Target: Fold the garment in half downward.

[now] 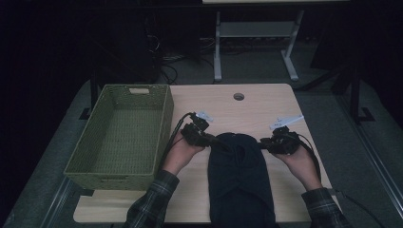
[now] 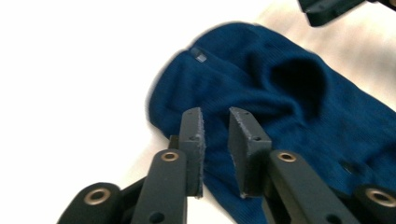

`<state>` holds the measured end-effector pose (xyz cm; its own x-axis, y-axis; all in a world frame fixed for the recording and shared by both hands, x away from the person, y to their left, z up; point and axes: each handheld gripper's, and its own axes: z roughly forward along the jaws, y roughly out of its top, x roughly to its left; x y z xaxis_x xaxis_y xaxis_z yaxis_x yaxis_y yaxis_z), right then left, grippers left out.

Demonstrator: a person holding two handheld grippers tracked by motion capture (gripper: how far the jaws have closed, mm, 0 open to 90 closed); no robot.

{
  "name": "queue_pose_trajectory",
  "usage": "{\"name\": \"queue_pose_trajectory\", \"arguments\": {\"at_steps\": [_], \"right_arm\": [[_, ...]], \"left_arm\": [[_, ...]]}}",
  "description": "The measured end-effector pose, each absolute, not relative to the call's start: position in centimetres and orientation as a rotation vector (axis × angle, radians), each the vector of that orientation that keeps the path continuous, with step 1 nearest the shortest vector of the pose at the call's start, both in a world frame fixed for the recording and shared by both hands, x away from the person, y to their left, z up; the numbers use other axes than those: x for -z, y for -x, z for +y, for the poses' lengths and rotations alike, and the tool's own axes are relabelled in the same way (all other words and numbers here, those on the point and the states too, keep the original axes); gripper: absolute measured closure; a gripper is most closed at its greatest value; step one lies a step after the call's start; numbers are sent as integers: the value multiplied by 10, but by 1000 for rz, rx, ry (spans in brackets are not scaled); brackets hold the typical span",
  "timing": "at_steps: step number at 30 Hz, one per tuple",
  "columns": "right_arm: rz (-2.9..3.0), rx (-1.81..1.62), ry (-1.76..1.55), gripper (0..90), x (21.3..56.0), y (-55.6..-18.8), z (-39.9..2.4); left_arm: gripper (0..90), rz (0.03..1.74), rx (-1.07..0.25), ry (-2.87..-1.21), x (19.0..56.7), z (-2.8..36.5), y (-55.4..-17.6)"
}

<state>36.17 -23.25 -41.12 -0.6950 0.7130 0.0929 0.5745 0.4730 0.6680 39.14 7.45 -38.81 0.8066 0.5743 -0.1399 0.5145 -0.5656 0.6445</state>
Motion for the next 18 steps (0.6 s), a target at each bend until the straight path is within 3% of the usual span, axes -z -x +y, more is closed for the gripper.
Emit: {"name": "queue_pose_trajectory", "arguments": {"at_steps": [14, 18], "right_arm": [[2497, -1072, -1161, 635, 415, -405, -238], [2501, -1082, -1169, 620, 420, -409, -236]], "left_arm": [[518, 854, -150, -2339, 413, 61, -437], [497, 863, -137, -2367, 427, 59, -444]]}}
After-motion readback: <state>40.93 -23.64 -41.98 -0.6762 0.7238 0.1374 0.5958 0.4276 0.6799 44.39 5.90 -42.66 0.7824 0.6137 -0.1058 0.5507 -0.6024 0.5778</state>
